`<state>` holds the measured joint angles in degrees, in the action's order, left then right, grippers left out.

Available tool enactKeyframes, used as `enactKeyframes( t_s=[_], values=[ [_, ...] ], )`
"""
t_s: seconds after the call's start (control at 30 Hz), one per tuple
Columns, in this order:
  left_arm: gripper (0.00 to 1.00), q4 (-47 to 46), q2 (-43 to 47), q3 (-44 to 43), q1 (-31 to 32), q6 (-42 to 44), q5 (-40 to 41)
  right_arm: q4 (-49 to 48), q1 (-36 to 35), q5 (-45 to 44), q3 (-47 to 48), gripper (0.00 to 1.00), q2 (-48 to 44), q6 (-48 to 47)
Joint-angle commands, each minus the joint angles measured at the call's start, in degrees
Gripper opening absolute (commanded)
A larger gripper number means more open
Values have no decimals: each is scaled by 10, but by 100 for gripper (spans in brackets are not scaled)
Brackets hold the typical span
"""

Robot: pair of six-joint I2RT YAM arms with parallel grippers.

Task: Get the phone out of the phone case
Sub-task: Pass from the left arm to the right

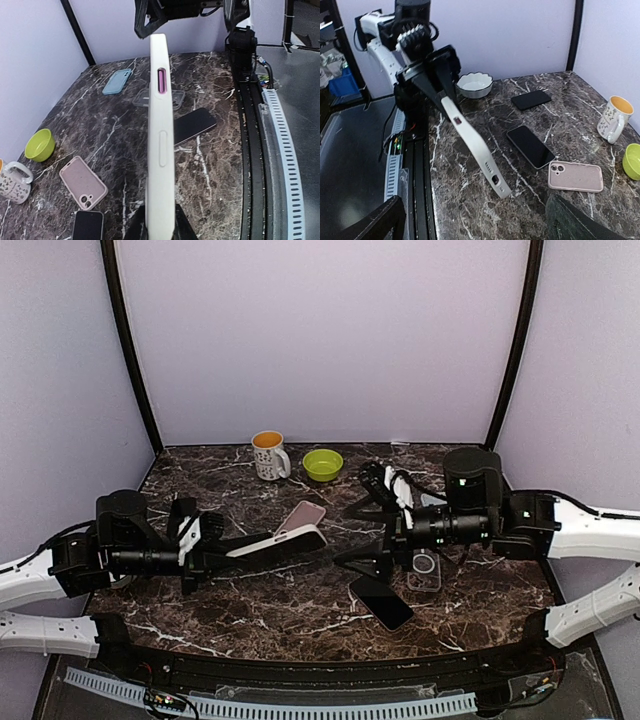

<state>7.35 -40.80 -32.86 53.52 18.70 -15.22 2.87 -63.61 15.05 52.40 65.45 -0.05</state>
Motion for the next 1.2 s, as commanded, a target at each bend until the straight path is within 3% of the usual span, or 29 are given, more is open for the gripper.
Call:
enactKeyframes(
  t_s=[0.0, 0.17, 0.6, 0.87, 1.17],
  values=[
    [0, -70, 12, -17, 0, -24, -101, -43, -4, 65, -33, 99, -8, -84],
    [0, -100, -10, -20, 0, -30, -143, -41, -5, 93, -8, 92, 35, -114],
    [0, -158, -24, -8, -1, -49, -132, -86, -23, 118, -6, 58, 56, -97],
    [0, -162, -25, -7, -1, -54, -127, -128, -25, 99, -25, 47, 39, -90],
    [0, -173, -20, -1, 0, -65, -124, -139, -26, 99, -33, 21, 40, -91]
  ],
)
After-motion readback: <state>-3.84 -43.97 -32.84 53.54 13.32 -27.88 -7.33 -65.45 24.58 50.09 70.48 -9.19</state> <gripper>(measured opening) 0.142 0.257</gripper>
